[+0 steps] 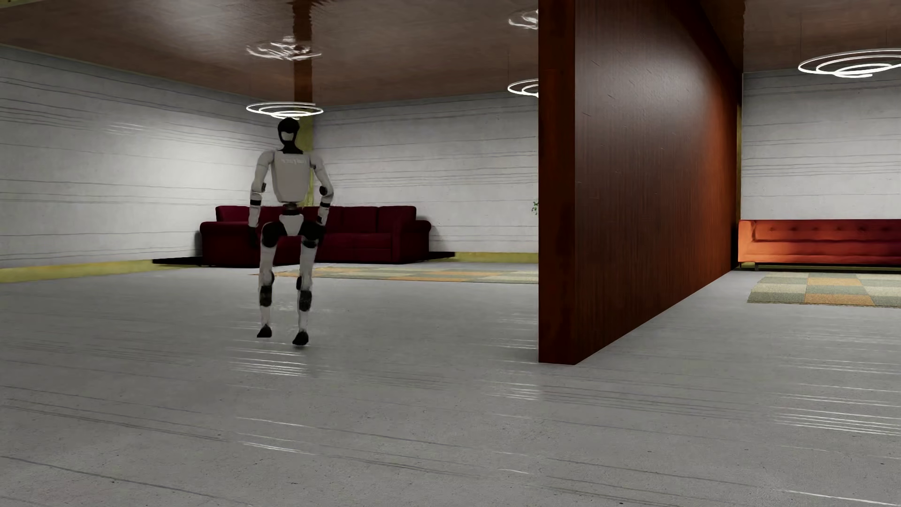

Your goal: Approach the sofa

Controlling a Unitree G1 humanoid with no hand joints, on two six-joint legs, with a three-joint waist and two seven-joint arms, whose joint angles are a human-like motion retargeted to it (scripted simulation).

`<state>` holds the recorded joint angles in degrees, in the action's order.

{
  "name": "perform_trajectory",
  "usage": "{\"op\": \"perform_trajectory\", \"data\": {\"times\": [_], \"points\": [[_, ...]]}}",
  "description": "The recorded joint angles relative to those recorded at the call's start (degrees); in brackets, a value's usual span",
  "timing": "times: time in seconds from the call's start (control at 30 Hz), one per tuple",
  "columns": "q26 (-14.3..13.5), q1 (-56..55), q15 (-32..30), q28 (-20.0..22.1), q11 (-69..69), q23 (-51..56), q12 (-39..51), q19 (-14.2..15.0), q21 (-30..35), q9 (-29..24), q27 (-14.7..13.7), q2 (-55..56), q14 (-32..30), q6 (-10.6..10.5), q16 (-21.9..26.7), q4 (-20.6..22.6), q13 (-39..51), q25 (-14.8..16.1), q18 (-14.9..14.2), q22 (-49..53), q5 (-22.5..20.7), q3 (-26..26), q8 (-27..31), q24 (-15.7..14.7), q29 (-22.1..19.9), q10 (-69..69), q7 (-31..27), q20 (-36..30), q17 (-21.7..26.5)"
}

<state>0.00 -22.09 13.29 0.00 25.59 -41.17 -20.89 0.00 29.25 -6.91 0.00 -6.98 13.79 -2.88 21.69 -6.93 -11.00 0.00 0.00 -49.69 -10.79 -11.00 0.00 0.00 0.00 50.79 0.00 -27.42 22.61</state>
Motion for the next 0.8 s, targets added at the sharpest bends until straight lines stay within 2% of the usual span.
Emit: {"op": "perform_trajectory", "data": {"times": [0.03,0.07,0.13,0.17,0.2,0.23,0.27,0.3,0.37,0.4,0.43,0.47,0.5,0.53,0.57,0.6,0.63,0.67,0.7,0.73,0.77,0.8], "points": [[0.0,-2.3,4.0,0.0,-1.3,1.9,-0.3,0.0,-0.9,0.7,0.0,-3.3,-1.8,0.5,0.1,-0.8,2.9,0.0,0.0,0.3,1.1,-2.1,0.0,0.0,0.0,-10.5,0.0,0.3,0.0],[0.0,-3.4,7.0,0.0,-1.9,4.6,-0.7,0.0,-1.8,1.6,0.0,-6.2,-2.3,0.2,-0.1,-2.0,5.1,0.0,0.0,0.7,1.7,-4.0,0.0,0.0,0.0,-20.7,0.0,0.8,0.6],[0.0,-7.2,9.5,0.0,-1.6,7.8,-1.7,0.0,-3.8,2.8,0.0,-12.5,-0.5,0.0,-0.2,-3.9,7.3,0.0,0.0,0.5,4.6,-6.4,0.0,0.0,0.0,-22.5,0.0,1.4,1.0],[0.0,-7.9,7.8,0.0,0.1,9.4,-2.0,0.0,-5.4,2.6,0.0,-15.8,-0.7,0.6,-0.3,-3.2,6.4,0.0,0.0,-0.3,6.5,-7.6,0.0,0.0,0.0,-17.0,0.0,1.6,0.8],[0.0,-10.8,2.8,0.0,4.6,8.3,-1.7,0.0,-6.2,4.0,0.0,-15.7,-5.2,1.6,-0.4,-2.4,5.5,0.0,0.0,-2.6,7.7,-8.1,0.0,0.0,0.0,-10.7,0.0,1.3,-0.1],[0.0,-11.2,-7.4,0.0,11.8,5.1,-1.5,0.0,-6.0,4.8,0.0,-15.0,-6.4,4.0,-0.6,0.5,4.1,0.0,0.0,-5.6,9.9,-7.9,0.0,0.0,0.0,-4.4,0.0,0.9,-1.7],[0.0,-7.9,-19.1,0.0,21.6,2.3,-0.5,0.0,-4.5,4.0,0.0,-12.7,-3.9,4.5,-0.6,2.5,2.4,0.0,0.0,-8.0,10.4,-6.5,0.0,0.0,0.0,-0.8,0.0,0.1,-2.4],[0.0,-4.7,-25.0,0.0,35.1,-1.2,0.7,0.0,-1.0,3.9,0.0,-6.3,-0.9,4.6,-1.2,4.6,2.2,0.0,0.0,-9.7,10.7,-5.5,0.0,0.0,0.0,0.2,0.0,0.6,-2.5],[0.0,6.7,-19.5,0.0,52.7,-6.7,2.1,0.0,5.7,3.1,0.0,6.6,0.9,3.1,-1.5,6.1,1.4,0.0,0.0,-7.2,8.8,-0.5,0.0,0.0,0.0,-5.6,0.0,0.1,-2.4],[0.0,12.1,-18.0,0.0,54.2,-9.1,3.1,0.0,5.8,2.7,0.0,12.6,0.7,1.7,-1.7,6.3,-0.4,0.0,0.0,-5.8,7.2,3.1,0.0,0.0,0.0,-8.9,0.0,0.3,-2.7],[0.0,18.3,-20.0,0.0,49.7,-11.2,3.6,0.0,8.2,2.3,0.0,17.2,0.6,0.5,-1.3,6.1,-2.2,0.0,0.0,-2.6,5.9,6.9,0.0,0.0,0.0,-12.7,0.0,0.7,-2.4],[0.0,22.6,-24.8,0.0,41.0,-12.4,4.6,0.0,8.9,2.2,0.0,22.2,0.3,-0.6,-1.0,5.5,-4.3,0.0,0.0,0.2,5.1,10.0,0.0,0.0,0.0,-15.1,0.0,1.1,-2.0],[0.0,26.7,-30.3,0.0,29.5,-13.1,5.9,0.0,9.9,1.9,0.0,26.1,0.1,-1.2,-0.5,5.1,-6.2,0.0,0.0,2.9,5.2,12.7,0.0,0.0,0.0,-17.2,0.0,1.7,-1.4],[0.0,30.4,-32.1,0.0,17.1,-13.3,7.3,0.0,9.0,2.1,0.0,28.6,0.6,-1.4,0.0,4.6,-8.3,0.0,0.0,5.8,5.6,15.3,0.0,0.0,0.0,-19.1,0.0,2.9,-1.3],[0.0,33.1,-21.2,0.0,5.5,-13.7,9.1,0.0,9.1,2.5,0.0,30.1,1.4,-1.3,0.6,4.6,-9.7,0.0,0.0,7.7,6.2,17.1,0.0,0.0,0.0,-20.4,0.0,3.2,-1.1],[0.0,36.3,-1.4,0.0,0.7,-13.6,10.7,0.0,9.9,2.8,0.0,30.9,1.8,-0.7,1.2,4.7,-11.1,0.0,0.0,9.8,7.5,18.2,0.0,0.0,0.0,-20.9,0.0,4.2,-1.0],[0.0,36.0,8.5,0.0,1.5,-16.1,11.3,0.0,9.5,4.6,0.0,33.4,2.2,-1.1,1.4,2.5,-11.7,0.0,0.0,11.0,8.8,20.6,0.0,0.0,0.0,-18.8,0.0,5.7,-1.7],[0.0,38.0,5.5,0.0,1.2,-17.5,11.3,0.0,9.1,4.3,0.0,35.6,0.5,-1.1,0.9,1.5,-12.4,0.0,0.0,11.3,9.4,22.1,0.0,0.0,0.0,-17.8,0.0,7.7,-2.2],[0.0,39.4,-9.1,0.0,4.3,-18.8,10.5,0.0,8.4,4.5,0.0,37.8,-3.3,-1.8,0.3,-0.3,-13.2,0.0,0.0,11.0,8.8,22.9,0.0,0.0,0.0,-14.9,0.0,9.2,-2.7],[0.0,37.6,-23.1,0.0,7.0,-19.3,9.8,0.0,9.5,5.5,0.0,39.4,-10.4,-3.6,-0.5,-2.8,-13.3,0.0,0.0,9.9,6.2,21.8,0.0,0.0,0.0,-8.9,0.0,9.8,-2.9],[0.0,35.8,-28.1,0.0,13.1,-19.8,8.2,0.0,11.2,5.1,0.0,39.3,-19.3,-4.9,-1.4,-4.2,-13.1,0.0,0.0,7.3,2.6,19.0,0.0,0.0,0.0,0.9,0.0,9.5,-2.8],[0.0,30.6,-27.1,0.0,15.3,-20.2,7.4,0.0,10.4,4.4,0.0,36.3,-24.1,-5.7,-2.1,-4.9,-11.6,0.0,0.0,5.0,1.0,17.6,0.0,0.0,0.0,12.0,0.0,9.1,-2.8]]}}
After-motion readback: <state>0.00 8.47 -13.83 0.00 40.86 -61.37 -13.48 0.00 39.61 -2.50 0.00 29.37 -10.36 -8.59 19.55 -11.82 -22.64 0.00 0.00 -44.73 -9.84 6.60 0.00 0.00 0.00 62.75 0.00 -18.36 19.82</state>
